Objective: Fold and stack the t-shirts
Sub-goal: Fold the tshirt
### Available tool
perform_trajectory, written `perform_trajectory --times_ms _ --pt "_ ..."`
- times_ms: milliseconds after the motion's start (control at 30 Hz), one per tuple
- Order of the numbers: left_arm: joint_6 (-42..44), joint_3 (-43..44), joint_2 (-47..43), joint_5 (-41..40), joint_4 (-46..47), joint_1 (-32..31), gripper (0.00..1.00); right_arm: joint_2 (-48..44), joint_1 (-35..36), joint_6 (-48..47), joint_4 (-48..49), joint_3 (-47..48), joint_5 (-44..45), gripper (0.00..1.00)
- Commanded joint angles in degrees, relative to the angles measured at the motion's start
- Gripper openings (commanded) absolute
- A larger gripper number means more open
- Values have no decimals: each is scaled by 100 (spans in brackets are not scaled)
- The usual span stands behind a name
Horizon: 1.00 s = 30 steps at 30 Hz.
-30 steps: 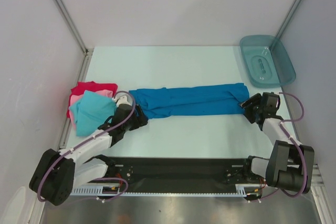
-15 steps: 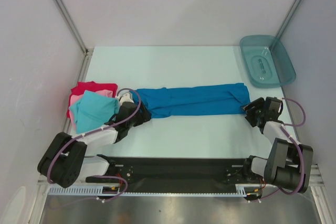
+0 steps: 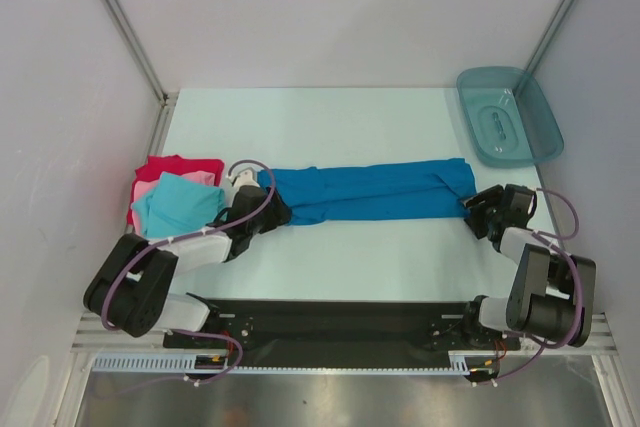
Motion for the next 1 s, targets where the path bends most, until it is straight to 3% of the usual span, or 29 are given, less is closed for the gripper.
perform_trajectory --times_ms 0,233,367,500,533,600,633,667,767,967 --pt "-39 164 89 -50 -204 29 73 196 -27 152 319 89 65 64" --pt "84 296 -148 -208 -521 38 73 600 -63 398 380 150 232 65" --pt "119 340 -184 -234 -574 46 68 890 -63 530 460 343 250 64" --pt "146 383 -149 -226 -556 55 53 1049 -19 636 574 440 188 62" --pt "163 401 -149 -226 -556 55 42 1058 -10 627 583 432 188 61" --pt "207 436 -96 -234 -556 64 29 1032 8 592 592 397 206 53" --pt "225 445 -79 -234 -556 64 18 1014 -1 592 592 353 215 47" --pt "234 462 -61 -234 -565 64 13 997 -1 592 557 335 215 29" --pt "251 559 1 -252 -600 64 3 900 -10 557 443 326 206 0" --pt "348 893 45 -479 -898 64 0 461 -1 425 47 344 320 0"
